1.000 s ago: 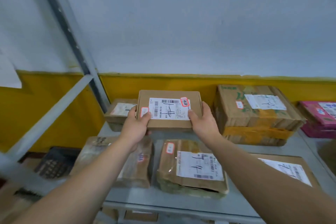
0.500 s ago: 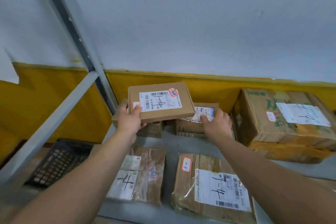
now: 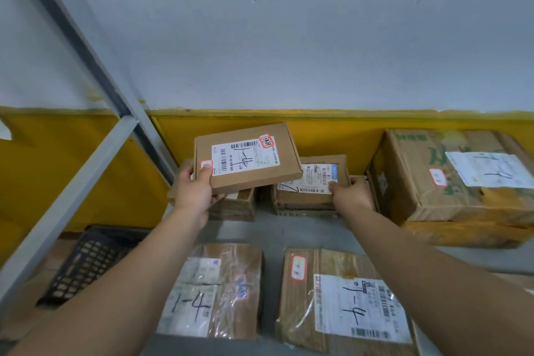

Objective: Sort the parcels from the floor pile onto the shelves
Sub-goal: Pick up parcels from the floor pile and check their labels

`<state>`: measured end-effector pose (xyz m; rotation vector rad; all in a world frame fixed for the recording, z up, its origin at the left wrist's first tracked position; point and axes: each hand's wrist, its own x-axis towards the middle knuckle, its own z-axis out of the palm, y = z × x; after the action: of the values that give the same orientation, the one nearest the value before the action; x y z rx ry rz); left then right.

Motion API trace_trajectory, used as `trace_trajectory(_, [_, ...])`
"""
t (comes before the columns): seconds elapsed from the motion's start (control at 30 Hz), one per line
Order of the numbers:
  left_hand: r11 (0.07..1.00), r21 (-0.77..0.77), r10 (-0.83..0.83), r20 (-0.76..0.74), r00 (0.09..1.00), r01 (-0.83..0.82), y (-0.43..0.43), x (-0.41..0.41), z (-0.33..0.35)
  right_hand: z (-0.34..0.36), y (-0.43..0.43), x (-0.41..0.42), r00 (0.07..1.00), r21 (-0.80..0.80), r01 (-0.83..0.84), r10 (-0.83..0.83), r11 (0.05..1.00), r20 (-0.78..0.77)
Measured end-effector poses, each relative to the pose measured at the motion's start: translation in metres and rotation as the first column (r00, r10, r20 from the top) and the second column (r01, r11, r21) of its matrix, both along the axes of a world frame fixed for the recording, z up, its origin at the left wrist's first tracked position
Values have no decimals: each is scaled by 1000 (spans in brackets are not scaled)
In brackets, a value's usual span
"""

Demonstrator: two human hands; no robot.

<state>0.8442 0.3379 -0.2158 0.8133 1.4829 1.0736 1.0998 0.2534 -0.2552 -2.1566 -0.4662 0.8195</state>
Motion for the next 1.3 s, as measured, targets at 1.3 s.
trace_trajectory(1.3, [982, 46, -185, 43, 982, 183, -84, 59, 16, 83, -237, 25, 949, 256, 148, -210, 955, 235])
